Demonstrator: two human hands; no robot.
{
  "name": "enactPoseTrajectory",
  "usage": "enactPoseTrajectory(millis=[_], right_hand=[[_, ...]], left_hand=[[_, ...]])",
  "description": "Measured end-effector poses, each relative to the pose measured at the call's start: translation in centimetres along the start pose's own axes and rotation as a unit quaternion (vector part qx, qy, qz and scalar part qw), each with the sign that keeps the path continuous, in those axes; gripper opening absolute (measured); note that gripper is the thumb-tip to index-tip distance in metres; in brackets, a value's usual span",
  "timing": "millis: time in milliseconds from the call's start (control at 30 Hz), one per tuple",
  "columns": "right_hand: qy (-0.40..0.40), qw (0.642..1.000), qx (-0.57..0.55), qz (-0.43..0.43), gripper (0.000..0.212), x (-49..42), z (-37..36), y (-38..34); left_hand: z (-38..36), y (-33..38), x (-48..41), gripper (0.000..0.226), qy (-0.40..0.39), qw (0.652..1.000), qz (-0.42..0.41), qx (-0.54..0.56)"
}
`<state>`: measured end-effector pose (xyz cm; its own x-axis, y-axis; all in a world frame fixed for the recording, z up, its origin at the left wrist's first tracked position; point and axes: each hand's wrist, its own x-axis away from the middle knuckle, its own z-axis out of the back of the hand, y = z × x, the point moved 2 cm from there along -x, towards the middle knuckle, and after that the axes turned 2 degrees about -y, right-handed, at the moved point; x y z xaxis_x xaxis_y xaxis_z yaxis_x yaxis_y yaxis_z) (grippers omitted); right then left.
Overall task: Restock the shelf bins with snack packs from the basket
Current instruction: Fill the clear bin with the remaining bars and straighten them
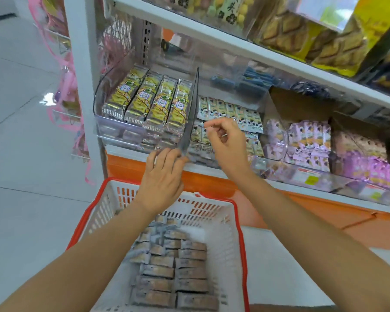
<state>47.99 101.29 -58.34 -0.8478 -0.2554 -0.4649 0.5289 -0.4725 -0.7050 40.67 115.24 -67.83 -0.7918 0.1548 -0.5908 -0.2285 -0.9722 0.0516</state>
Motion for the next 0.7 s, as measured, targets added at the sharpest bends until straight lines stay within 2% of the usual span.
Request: enactPoseTrajectory(millis=[200,367,533,700], right_hand=[[-0.083,0.996,-0.018,-0.023,0.011,8.1,-1.9,2.8],[-0.193,0.973,0.045,-0.117,0.011,14.4,-5.0,9.3],[-0.307,0.920,0.127,-0.208,0.017,19.0,-7.3,15.6],[-0.383,0.861,0.160,-0.292,0.031,21.7,-9.4,20.0]], left_hand=[[-2.5,0.0,3.1,0.051,-0.183,0.983,-0.019,-0.013],[-5.1,-1.0,5.0,0.072,-0.315,0.949,-0.007,-0.025],[-8.1,-1.7,6.5,0.083,-0.364,0.931,0.007,-0.041],[-10.5,-2.2,7.6,0.079,-0.391,0.917,0.014,-0.075]])
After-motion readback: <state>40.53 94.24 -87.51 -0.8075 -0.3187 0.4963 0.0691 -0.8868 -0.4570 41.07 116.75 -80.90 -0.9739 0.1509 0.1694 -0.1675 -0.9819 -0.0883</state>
